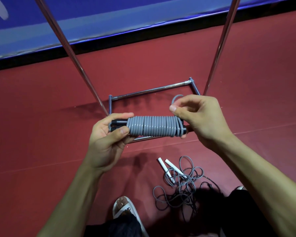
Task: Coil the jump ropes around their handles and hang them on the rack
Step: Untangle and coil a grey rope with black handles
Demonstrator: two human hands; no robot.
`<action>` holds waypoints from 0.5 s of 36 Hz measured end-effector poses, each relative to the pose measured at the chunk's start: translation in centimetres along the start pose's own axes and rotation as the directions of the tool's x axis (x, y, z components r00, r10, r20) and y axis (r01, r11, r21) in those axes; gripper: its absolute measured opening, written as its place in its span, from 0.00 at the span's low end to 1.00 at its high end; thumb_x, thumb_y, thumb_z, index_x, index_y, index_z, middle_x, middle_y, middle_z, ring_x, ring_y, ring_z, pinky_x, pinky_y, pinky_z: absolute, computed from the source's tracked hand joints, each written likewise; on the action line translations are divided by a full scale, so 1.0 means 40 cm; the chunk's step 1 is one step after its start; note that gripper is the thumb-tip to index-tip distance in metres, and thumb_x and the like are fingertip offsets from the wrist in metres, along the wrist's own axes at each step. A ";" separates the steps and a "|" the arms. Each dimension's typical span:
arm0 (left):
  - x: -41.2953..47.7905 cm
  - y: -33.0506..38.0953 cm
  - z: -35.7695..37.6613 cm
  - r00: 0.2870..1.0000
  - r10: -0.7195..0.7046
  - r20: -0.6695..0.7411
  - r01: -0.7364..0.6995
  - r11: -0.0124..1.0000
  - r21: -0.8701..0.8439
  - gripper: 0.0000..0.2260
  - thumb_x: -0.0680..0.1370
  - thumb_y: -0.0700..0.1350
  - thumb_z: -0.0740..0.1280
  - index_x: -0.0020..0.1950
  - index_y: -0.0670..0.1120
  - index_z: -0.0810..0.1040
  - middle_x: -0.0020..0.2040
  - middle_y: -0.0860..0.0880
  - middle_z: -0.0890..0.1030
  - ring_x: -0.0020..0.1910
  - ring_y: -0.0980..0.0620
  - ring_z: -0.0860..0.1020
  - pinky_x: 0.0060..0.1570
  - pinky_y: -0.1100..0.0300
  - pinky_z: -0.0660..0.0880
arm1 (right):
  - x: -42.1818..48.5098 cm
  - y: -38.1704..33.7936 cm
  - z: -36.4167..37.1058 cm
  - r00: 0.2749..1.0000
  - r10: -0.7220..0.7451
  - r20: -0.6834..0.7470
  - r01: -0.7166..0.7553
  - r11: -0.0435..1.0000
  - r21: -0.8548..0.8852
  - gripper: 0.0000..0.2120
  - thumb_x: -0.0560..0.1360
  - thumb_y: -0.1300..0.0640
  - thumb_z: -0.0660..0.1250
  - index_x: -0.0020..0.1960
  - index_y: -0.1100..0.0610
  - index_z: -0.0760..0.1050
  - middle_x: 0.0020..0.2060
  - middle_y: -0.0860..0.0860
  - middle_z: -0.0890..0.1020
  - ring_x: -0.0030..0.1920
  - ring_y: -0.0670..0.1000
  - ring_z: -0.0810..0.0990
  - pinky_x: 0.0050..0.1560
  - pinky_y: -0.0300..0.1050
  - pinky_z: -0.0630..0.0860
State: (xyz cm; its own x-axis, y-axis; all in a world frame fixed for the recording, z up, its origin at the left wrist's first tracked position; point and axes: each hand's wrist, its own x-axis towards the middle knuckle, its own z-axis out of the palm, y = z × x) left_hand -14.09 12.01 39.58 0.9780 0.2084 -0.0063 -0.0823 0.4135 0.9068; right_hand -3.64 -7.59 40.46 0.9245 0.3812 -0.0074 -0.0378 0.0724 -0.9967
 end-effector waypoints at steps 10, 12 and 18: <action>0.003 0.000 -0.003 0.998 0.033 -0.051 -0.037 0.996 -0.084 0.21 0.57 0.51 0.83 0.46 0.45 0.86 0.42 0.47 0.83 0.39 0.52 0.83 0.38 0.62 0.81 | 0.006 0.021 -0.016 0.993 -0.052 0.107 0.055 0.998 -0.023 0.13 0.72 0.50 0.74 0.41 0.60 0.84 0.44 0.65 0.82 0.54 0.57 0.83 0.45 0.42 0.80; 0.004 0.000 -0.005 0.996 0.050 -0.071 -0.057 0.994 -0.097 0.21 0.57 0.51 0.83 0.46 0.46 0.86 0.42 0.47 0.83 0.41 0.53 0.83 0.40 0.61 0.81 | 0.009 0.020 -0.030 0.973 -0.096 0.210 0.117 0.989 -0.090 0.12 0.69 0.46 0.74 0.51 0.49 0.84 0.54 0.51 0.82 0.60 0.46 0.79 0.58 0.42 0.75; 0.004 -0.003 -0.003 0.994 0.059 -0.090 -0.070 0.989 -0.128 0.21 0.56 0.50 0.83 0.46 0.46 0.86 0.43 0.47 0.83 0.41 0.53 0.83 0.40 0.61 0.81 | 0.003 0.014 -0.039 0.928 -0.191 0.318 0.239 0.964 -0.119 0.15 0.71 0.56 0.72 0.57 0.54 0.78 0.54 0.46 0.84 0.57 0.43 0.81 0.60 0.37 0.74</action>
State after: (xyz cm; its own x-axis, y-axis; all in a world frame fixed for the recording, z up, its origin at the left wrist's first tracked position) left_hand -13.96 12.08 39.43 0.9504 0.3110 0.0096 -0.1748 0.5081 0.8434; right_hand -2.96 -8.94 39.77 0.7447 0.6336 0.2097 0.2297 0.0516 -0.9719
